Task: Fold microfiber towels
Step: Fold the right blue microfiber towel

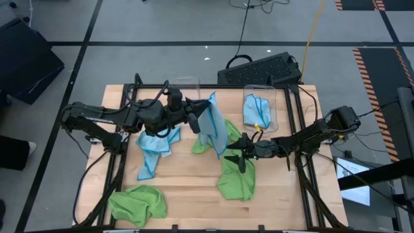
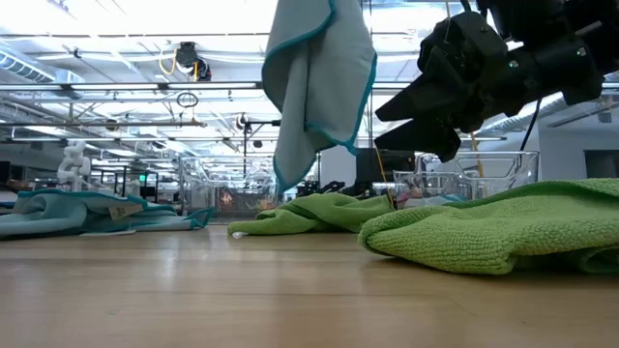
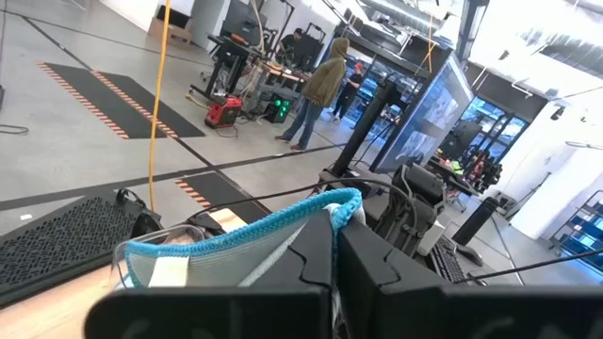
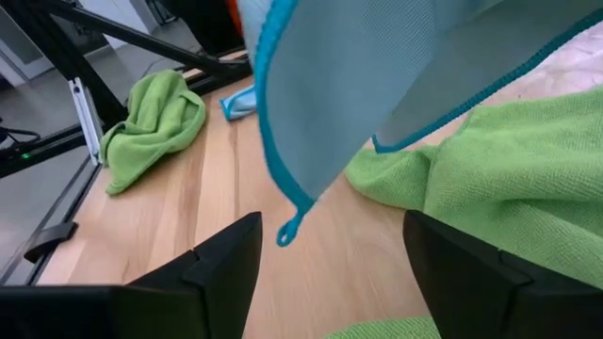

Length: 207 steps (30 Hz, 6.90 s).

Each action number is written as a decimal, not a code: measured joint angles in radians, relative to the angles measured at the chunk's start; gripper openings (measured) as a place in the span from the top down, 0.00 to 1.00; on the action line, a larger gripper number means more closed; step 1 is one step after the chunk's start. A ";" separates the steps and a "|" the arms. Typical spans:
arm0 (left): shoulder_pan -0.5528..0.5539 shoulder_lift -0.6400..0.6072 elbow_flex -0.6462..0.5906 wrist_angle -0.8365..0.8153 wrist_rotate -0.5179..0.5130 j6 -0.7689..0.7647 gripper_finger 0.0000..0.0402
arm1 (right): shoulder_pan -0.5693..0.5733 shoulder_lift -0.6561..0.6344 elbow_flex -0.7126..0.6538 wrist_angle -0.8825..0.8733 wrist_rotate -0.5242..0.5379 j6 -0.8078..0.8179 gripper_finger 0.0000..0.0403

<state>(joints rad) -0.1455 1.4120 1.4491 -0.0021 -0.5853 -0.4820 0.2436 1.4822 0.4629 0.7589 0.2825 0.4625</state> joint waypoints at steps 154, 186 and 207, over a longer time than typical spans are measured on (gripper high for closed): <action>-0.336 0.202 0.000 -0.577 -0.035 -0.346 1.00 | 0.178 -0.739 0.303 -1.036 -0.202 0.249 1.00; -0.642 -0.005 0.000 0.090 -0.175 0.265 1.00 | 0.513 -0.541 0.752 -0.956 -0.048 0.351 1.00; -0.650 -0.004 0.000 -0.353 -0.157 0.016 1.00 | 0.644 -0.486 0.752 -1.077 0.055 0.714 1.00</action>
<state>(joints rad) -0.7954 1.4078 1.4494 -0.3547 -0.7425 -0.4663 0.8877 0.9966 1.2148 -0.3183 0.3379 1.1767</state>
